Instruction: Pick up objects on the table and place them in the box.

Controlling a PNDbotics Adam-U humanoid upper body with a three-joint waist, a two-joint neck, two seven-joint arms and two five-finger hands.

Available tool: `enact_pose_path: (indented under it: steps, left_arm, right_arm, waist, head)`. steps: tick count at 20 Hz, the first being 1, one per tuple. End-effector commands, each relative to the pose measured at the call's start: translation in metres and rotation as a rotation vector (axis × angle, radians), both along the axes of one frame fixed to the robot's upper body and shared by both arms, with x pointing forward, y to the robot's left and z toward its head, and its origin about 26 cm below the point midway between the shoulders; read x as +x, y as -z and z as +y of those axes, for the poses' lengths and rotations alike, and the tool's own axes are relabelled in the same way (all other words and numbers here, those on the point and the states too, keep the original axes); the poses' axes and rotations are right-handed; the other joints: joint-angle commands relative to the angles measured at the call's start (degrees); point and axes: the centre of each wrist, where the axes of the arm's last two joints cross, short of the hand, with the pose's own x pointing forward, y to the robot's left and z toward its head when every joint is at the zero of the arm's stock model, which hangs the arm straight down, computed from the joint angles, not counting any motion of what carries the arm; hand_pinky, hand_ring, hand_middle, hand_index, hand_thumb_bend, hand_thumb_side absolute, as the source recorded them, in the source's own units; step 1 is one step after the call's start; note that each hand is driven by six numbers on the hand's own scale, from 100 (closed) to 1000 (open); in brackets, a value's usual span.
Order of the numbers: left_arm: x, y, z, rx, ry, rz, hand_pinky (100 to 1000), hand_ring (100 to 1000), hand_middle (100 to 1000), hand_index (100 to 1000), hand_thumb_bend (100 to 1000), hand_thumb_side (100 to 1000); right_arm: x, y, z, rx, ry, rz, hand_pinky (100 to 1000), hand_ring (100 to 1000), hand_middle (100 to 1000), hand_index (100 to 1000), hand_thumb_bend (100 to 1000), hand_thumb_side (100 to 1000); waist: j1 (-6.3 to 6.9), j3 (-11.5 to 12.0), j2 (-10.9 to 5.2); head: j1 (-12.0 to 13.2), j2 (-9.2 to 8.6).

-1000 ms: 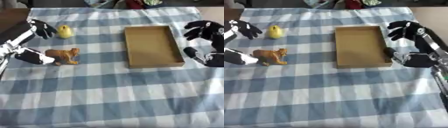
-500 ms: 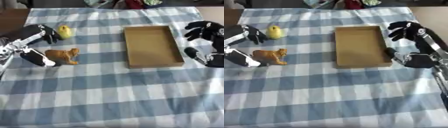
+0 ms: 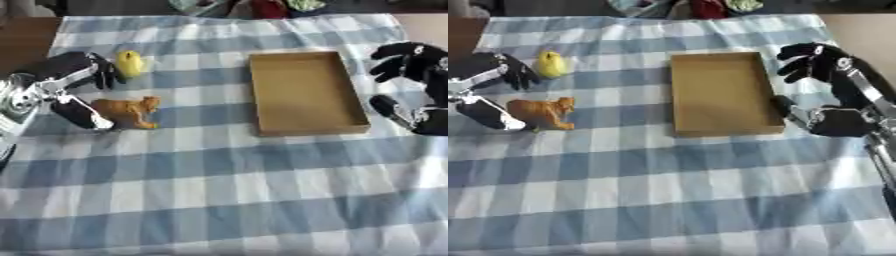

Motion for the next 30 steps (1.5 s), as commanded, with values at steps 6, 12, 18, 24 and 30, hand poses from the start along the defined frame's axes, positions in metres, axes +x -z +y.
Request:
enact_pose_path:
  steps: [6, 12, 18, 24, 30]
  left_arm:
    - [0.004, -0.004, -0.001, 0.028, 0.023, 0.009, 674, 578, 520, 699, 542, 182]
    - [0.004, -0.001, -0.001, 0.031, 0.031, 0.027, 657, 541, 461, 642, 463, 156]
    - [0.003, 0.001, 0.002, 0.021, 0.020, 0.034, 627, 496, 377, 557, 244, 100]
    - [0.003, -0.003, 0.001, -0.013, -0.007, -0.022, 583, 448, 306, 487, 142, 100]
    - [0.002, -0.013, -0.004, -0.052, 0.002, -0.078, 560, 427, 287, 469, 136, 100]
  right_arm:
    - [0.000, -0.007, -0.002, -0.009, -0.005, -0.019, 667, 713, 759, 846, 445, 382]
    - [0.000, -0.008, -0.002, -0.010, -0.006, -0.019, 668, 713, 759, 846, 442, 385]
    - [0.001, -0.007, -0.002, -0.010, -0.006, -0.019, 667, 713, 759, 846, 441, 385]
    - [0.001, -0.007, -0.002, -0.010, -0.006, -0.018, 667, 713, 759, 846, 438, 388]
    - [0.001, -0.007, -0.002, -0.009, -0.004, -0.017, 667, 712, 759, 847, 435, 390]
  waist:
    - [-0.01, 0.0, -1.09]
    - [-0.06, 0.1, -1.07]
    - [-0.11, 0.2, -1.07]
    - [-0.10, 0.2, -1.04]
    - [0.02, 0.1, -1.01]
  head:
    - [0.2, 0.14]
    - [0.2, 0.25]
    - [0.1, 0.22]
    - [0.1, 0.16]
    - [0.1, 0.11]
